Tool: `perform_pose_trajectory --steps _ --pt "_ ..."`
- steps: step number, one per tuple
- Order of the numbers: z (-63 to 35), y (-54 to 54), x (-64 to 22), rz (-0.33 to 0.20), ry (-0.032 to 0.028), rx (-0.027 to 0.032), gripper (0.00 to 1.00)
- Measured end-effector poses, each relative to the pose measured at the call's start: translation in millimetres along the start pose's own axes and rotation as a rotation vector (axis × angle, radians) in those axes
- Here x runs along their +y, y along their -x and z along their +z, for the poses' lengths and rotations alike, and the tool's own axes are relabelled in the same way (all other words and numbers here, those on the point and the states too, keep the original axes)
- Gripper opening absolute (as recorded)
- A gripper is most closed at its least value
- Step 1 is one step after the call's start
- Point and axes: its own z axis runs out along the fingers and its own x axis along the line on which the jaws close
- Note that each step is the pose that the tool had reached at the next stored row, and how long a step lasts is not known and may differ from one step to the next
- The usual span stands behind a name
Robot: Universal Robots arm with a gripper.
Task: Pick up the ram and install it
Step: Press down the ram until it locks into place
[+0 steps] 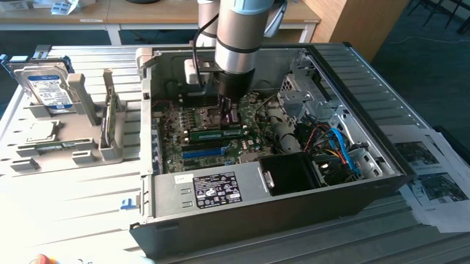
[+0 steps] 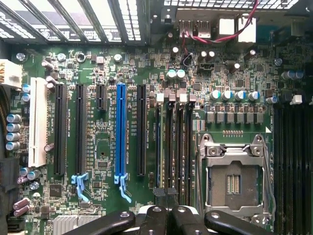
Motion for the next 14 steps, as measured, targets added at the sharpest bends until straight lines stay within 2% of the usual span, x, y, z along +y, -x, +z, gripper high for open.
perform_pose_trajectory --steps 14 --pt "0.4 -1.0 14.4 0.000 -0.0031 -0.0023 0.10"
